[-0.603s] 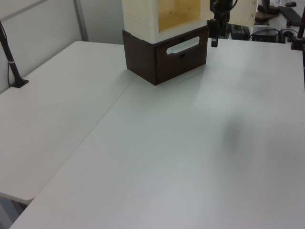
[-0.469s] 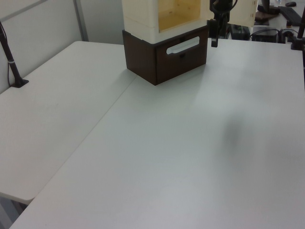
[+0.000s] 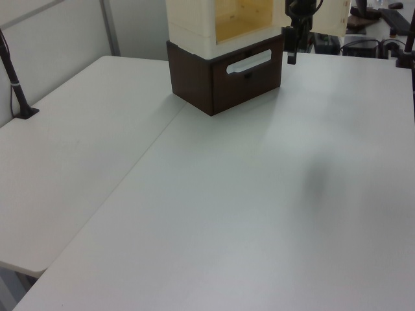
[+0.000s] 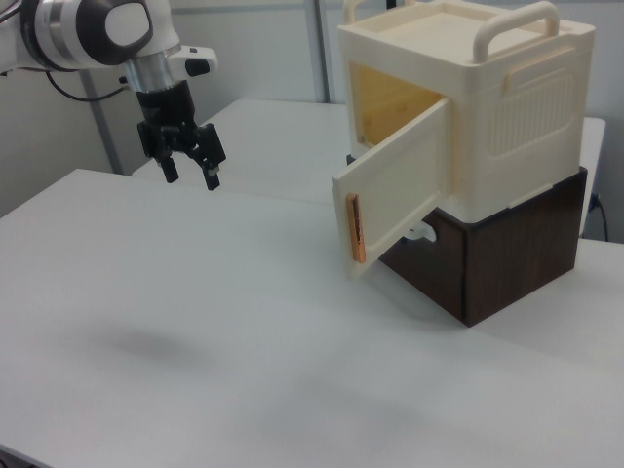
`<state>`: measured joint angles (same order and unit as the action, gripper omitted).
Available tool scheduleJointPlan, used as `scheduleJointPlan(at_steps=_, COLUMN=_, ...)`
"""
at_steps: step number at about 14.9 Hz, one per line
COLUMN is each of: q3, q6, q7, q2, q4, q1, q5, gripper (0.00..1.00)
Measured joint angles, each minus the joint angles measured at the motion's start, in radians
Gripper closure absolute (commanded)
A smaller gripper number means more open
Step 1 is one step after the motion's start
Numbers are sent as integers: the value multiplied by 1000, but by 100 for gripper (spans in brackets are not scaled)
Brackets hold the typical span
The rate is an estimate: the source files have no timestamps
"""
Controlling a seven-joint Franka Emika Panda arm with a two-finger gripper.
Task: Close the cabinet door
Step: 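Move the gripper up and toward the open cream cabinet door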
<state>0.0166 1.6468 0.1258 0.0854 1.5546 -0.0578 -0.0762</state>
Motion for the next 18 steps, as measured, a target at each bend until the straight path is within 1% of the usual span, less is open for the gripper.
scheduleJointPlan(at_steps=1, q3=0, q6=0, q7=0, q2=0, q4=0, q1=0, q5=0, gripper=47)
scheduleJointPlan(at_steps=2, q3=0, q6=0, q7=0, q2=0, q4=0, q1=0, q5=0, gripper=62)
scheduleJointPlan(at_steps=3, q3=0, q6=0, q7=-2, q2=0, q4=0, q1=0, q5=0, gripper=78)
scheduleJointPlan(at_steps=4, q3=0, q6=0, q7=-4, q2=0, q4=0, q1=0, q5=0, gripper=91)
scheduleJointPlan(at_steps=5, q3=0, q6=0, q7=-5, q2=0, q4=1, q1=0, q5=0, gripper=100)
scheduleJointPlan(at_steps=14, q3=-2, q6=0, q7=-6, q2=0, q4=-1, q1=2, q5=0, gripper=100)
scheduleJointPlan(at_steps=18, q3=-8, q6=0, q7=-6, q2=-4, q4=-33, q1=35, q5=0, gripper=100)
